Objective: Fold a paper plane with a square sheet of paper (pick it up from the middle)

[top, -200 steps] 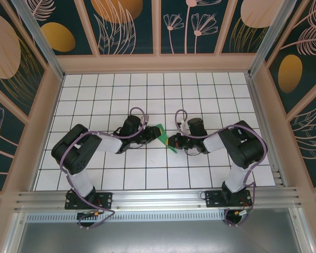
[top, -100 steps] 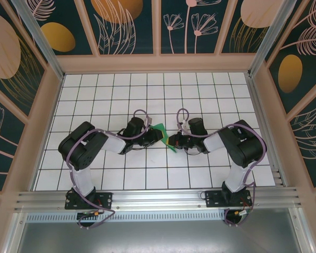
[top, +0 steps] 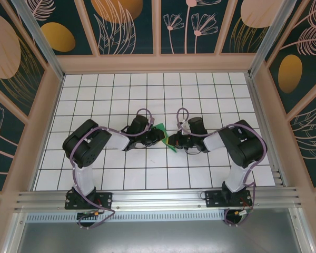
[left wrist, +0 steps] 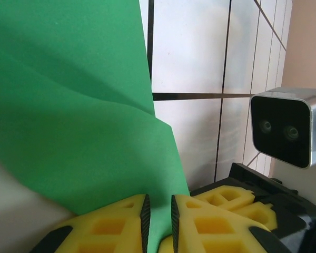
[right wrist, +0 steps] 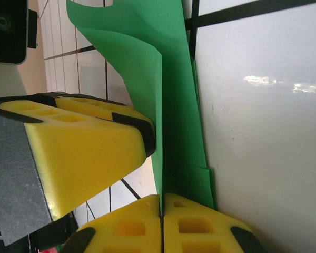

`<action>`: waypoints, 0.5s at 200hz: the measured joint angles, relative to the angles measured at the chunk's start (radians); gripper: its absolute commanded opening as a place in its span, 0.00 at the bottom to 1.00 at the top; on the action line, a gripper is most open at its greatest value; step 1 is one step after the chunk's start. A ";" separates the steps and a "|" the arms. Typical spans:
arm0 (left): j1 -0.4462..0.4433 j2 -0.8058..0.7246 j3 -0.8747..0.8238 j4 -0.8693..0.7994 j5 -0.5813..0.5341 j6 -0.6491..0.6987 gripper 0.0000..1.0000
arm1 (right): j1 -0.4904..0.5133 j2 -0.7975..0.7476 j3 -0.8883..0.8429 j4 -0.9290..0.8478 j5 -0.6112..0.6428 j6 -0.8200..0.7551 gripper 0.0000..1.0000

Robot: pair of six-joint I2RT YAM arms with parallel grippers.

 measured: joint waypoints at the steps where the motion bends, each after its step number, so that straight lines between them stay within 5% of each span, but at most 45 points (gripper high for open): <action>1: 0.000 0.000 0.000 -0.002 0.000 0.000 0.22 | 0.000 -0.001 0.001 -0.003 0.000 -0.002 0.17; 53: -0.002 0.002 0.027 -0.057 0.001 0.000 0.22 | -0.002 -0.079 0.014 -0.169 -0.002 -0.067 0.26; 100: -0.002 0.002 0.027 -0.058 0.001 0.005 0.23 | -0.002 -0.092 0.024 -0.256 0.000 -0.118 0.09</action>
